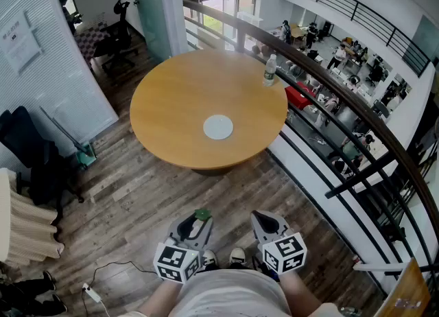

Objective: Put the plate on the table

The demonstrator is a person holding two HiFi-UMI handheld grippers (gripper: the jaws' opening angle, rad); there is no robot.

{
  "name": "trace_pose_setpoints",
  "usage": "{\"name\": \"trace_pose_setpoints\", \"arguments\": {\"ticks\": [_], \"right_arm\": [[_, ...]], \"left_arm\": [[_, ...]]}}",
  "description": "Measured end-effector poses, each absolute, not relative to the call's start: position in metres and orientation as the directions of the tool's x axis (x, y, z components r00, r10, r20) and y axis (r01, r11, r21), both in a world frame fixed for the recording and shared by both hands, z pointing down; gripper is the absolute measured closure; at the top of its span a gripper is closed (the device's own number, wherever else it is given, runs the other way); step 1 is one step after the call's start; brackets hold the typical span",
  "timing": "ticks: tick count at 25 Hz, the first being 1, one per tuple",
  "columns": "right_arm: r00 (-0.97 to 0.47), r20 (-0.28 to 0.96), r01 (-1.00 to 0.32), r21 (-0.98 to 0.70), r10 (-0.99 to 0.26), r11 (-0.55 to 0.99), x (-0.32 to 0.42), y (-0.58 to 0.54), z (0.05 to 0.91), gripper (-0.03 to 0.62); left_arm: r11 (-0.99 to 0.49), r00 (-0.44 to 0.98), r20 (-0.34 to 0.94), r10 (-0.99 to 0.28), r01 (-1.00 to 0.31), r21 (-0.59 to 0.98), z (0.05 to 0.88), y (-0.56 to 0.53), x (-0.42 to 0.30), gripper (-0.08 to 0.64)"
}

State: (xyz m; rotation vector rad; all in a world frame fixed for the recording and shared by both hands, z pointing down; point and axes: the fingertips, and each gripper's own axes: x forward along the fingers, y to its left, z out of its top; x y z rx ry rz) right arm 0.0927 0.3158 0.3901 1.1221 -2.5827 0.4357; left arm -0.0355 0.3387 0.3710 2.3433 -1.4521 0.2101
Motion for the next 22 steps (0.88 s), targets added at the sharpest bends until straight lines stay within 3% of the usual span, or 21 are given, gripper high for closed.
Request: {"name": "trace_pose_setpoints", "arguments": {"ticks": [8,14,22], "right_arm": [[-0.654,0.385,-0.741,-0.153,-0.651,0.654,0.079,0.322,0.388,0.572],[-0.596,0.351,-0.797,-0.149,-0.722,0.586,0.077,0.32,0.385,0.572],[-0.526,0.395,-0.846,-0.155,-0.753,0.51,0.082,0.299,0.402,0.572]], "left_arm": [[-0.402,0.462,0.319,-0.828,-0.884,0.236,0.371,0.346,-0.049,0.403],[-0.43,0.489,0.312,-0.815,-0.87,0.242,0.377,0.35,-0.061,0.403],[-0.475,0.538,0.317,-0.781,-0.842,0.257,0.386,0.324,-0.071,0.403]]}}
